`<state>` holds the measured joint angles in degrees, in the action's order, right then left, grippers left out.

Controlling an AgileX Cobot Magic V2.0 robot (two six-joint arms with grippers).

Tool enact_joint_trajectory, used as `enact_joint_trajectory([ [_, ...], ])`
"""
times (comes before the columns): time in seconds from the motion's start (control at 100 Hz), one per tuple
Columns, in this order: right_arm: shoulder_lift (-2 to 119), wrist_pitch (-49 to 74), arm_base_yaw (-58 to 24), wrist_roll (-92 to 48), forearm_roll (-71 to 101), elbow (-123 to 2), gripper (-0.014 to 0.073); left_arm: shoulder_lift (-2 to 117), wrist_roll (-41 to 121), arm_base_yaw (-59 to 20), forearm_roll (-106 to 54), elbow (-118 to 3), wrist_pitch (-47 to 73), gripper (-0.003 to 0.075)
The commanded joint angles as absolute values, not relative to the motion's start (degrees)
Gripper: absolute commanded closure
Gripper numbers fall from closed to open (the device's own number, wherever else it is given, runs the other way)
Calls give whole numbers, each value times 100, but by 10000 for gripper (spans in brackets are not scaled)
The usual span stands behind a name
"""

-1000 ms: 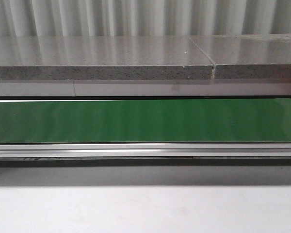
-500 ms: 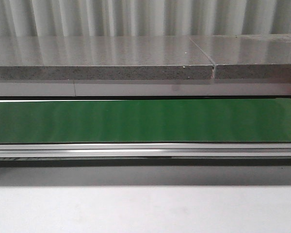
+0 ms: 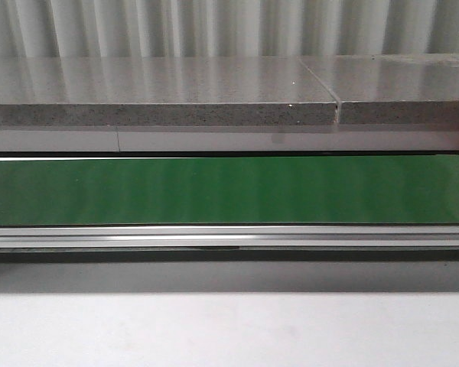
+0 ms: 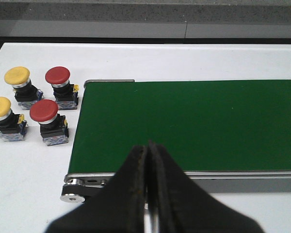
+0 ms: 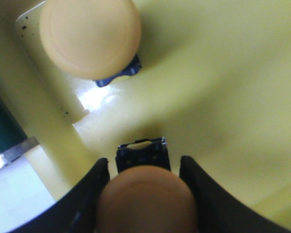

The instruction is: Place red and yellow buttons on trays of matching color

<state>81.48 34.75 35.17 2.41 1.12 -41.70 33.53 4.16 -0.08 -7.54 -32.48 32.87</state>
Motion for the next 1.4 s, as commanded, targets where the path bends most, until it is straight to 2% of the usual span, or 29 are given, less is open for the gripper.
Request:
enact_joint_trajectory([
  [0.0,8018,3267,3548,228,38,-4280,270,3357,416,-51,-807,-3400,2877,740],
  [0.2,8018,3278,3548,228,38,-4280,77,3357,416,-51,-807,-3400,2877,740],
  [0.32,8011,3289,3548,228,38,-4280,20,3357,416,-51,-807,-3400,2877,740],
  [0.66,7359,3028,3125,261,43,-4340,20,3357,416,-51,-807,-3400,2877,740],
  [1.39,4414,2798,173,-334,38,-4190,36,3357,416,-51,-807,-3400,2877,740],
])
